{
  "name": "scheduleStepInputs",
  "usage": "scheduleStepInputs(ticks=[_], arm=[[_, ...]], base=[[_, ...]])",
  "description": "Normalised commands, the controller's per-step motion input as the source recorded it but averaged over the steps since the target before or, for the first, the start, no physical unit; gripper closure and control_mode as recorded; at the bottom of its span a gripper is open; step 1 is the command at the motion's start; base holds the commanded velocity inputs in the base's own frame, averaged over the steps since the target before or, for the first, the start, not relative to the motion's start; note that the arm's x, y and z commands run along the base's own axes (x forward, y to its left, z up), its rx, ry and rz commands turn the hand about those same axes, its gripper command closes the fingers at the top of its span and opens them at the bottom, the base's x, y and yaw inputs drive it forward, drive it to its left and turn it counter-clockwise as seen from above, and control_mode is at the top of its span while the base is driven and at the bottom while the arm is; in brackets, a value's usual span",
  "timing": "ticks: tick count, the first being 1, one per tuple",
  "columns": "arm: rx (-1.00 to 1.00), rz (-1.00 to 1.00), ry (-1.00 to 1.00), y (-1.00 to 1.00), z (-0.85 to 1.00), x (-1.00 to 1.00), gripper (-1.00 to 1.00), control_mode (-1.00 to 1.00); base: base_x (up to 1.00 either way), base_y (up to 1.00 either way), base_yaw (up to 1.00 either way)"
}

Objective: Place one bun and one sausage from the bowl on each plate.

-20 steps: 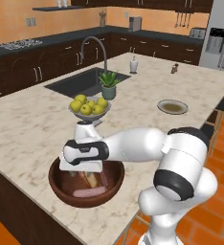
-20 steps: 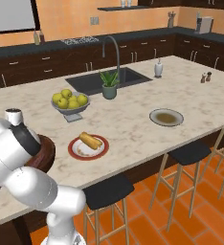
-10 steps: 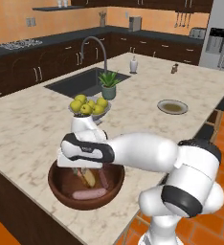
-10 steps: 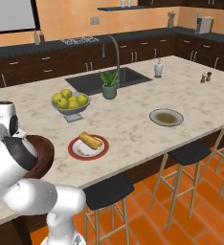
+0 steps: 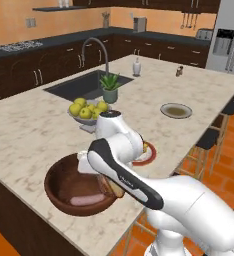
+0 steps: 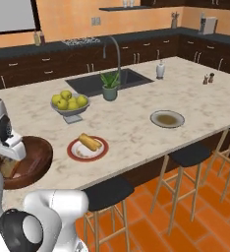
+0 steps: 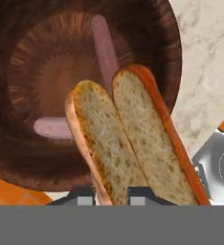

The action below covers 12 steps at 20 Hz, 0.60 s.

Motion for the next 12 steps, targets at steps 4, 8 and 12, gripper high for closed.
scheduleStepInputs(ticks=[4, 8, 12], arm=[[0.00, 0.00, 0.00, 0.00, 0.00, 0.00, 1.00, 1.00], [0.00, 0.00, 0.00, 0.00, 0.00, 0.00, 1.00, 1.00], [0.00, 0.00, 0.00, 0.00, 0.00, 0.00, 1.00, 1.00]], base=[[-0.15, -1.00, 0.00], [0.27, -1.00, 0.00], [0.52, -1.00, 0.00]])
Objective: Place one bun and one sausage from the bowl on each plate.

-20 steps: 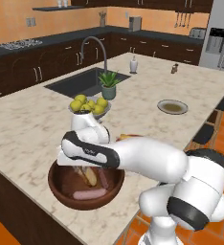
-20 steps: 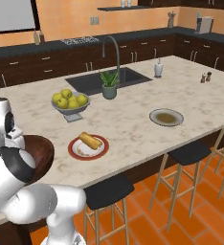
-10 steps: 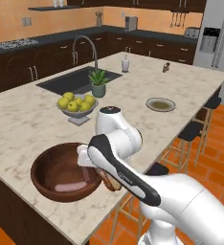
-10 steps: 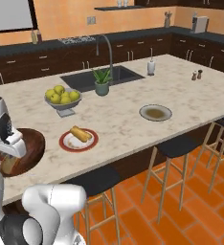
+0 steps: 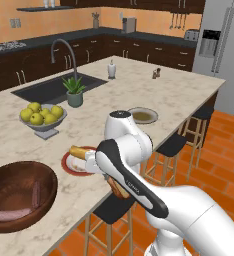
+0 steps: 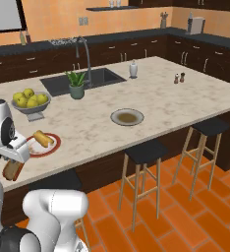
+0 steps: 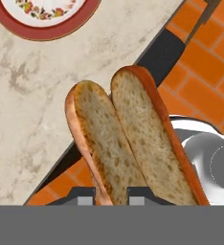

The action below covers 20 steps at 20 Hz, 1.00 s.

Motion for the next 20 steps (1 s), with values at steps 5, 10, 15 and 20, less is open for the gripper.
scheduleStepInputs(ticks=[5, 10, 15, 20], arm=[[0.00, 0.00, 0.00, 0.00, 0.00, 0.00, 1.00, 1.00], [0.00, 0.00, 0.00, 0.00, 0.00, 0.00, 1.00, 1.00], [0.00, 0.00, 0.00, 0.00, 0.00, 0.00, 1.00, 1.00], [0.00, 0.00, 0.00, 0.00, 0.00, 0.00, 1.00, 1.00]], base=[[0.47, -1.00, 0.00], [-0.44, -1.00, 0.00], [0.54, -1.00, 0.00], [0.97, -1.00, 0.01]])
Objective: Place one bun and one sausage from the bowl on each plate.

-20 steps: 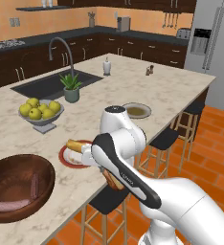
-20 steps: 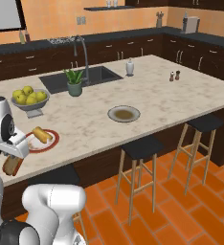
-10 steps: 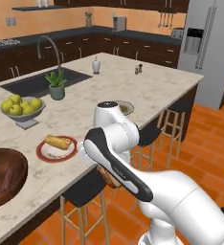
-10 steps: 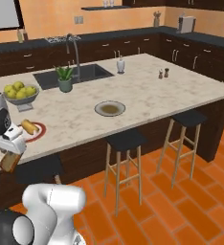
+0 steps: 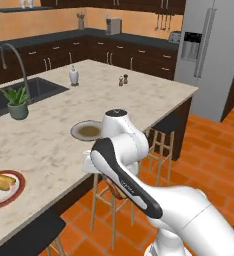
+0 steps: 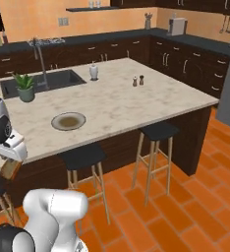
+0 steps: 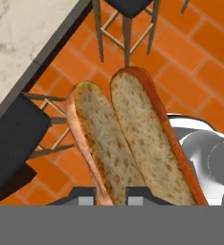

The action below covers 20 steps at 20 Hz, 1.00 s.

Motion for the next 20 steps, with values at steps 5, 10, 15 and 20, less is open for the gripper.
scheduleStepInputs(ticks=[5, 10, 15, 20], arm=[[0.00, 0.00, 0.00, 0.00, 0.00, 0.00, 1.00, 1.00], [0.02, 0.02, 0.03, -0.02, 0.12, 0.60, 1.00, -1.00], [0.03, 0.00, 0.06, 0.32, 0.25, 1.00, 1.00, -1.00], [0.00, 0.00, 0.06, 0.96, 0.16, 1.00, 1.00, -1.00]], base=[[1.00, -0.70, 0.09], [0.40, -0.06, 0.05], [0.00, 0.00, 0.00], [0.00, 0.00, 0.00]])
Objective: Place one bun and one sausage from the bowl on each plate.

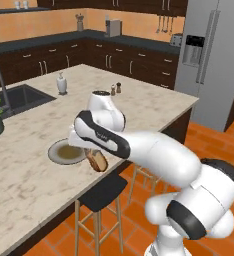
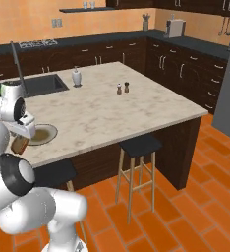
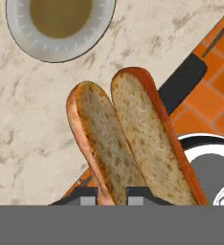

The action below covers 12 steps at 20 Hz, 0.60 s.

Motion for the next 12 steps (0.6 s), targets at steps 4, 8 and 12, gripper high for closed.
scheduleStepInputs(ticks=[4, 8, 12], arm=[[0.00, 0.00, 0.00, 0.64, 0.06, 1.00, 1.00, -1.00], [-0.04, 0.00, 0.00, 0.19, -0.31, 1.00, 1.00, -1.00], [-0.09, -0.01, 0.00, 0.16, -0.47, 1.00, 1.00, -1.00]], base=[[0.00, 0.00, 0.00], [0.00, 0.00, 0.00], [0.00, 0.00, 0.00]])
